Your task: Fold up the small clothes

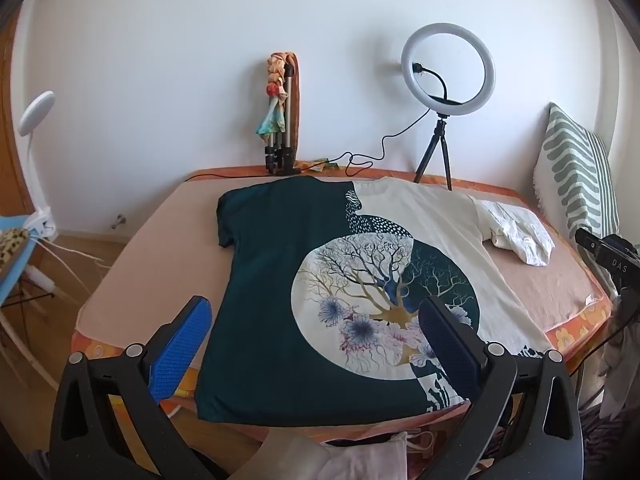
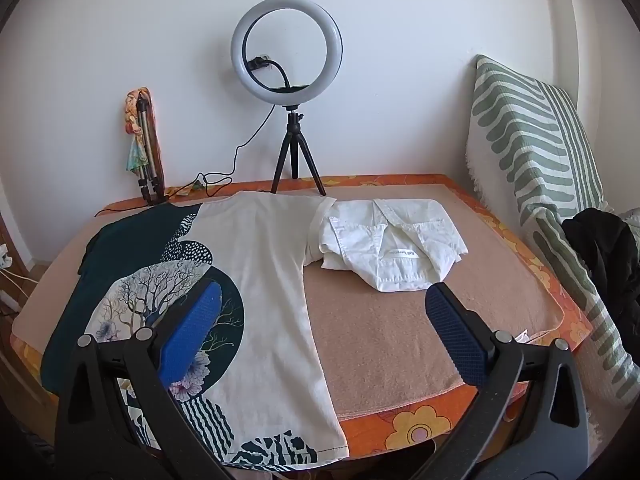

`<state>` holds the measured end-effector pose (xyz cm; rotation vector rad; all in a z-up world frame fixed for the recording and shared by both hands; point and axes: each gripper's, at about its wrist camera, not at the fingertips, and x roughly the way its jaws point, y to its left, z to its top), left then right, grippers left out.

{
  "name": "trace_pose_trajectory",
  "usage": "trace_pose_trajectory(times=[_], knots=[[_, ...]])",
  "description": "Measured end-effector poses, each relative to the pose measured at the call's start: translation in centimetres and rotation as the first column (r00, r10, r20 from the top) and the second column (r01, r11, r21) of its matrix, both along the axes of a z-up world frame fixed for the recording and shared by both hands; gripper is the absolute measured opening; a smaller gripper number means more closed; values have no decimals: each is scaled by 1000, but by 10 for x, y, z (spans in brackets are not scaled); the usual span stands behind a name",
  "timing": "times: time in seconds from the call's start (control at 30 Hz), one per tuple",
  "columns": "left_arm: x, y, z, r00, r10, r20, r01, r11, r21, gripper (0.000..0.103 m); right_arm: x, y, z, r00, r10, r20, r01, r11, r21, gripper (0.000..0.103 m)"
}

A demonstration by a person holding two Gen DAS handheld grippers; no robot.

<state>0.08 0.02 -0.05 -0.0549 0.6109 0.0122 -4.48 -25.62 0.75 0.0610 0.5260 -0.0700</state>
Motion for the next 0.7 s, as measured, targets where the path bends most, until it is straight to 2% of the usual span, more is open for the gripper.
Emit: trace_pose_trajectory(times=[0.17,0.3,0.7], knots=[[0,-3,1,1000,4,3,-4,1000,-9,103,-1,2,0,1000,0,2,0,1000,-1,103],[5,11,6,1000,21,-4,-22,999,-29,103,-1,4,0,1000,-1,0,1,1000,-7,103],[0,8,2,1000,28,3,-28,999,-20,103,0,10,-1,1000,2,-6,-2,1000,-5,103]])
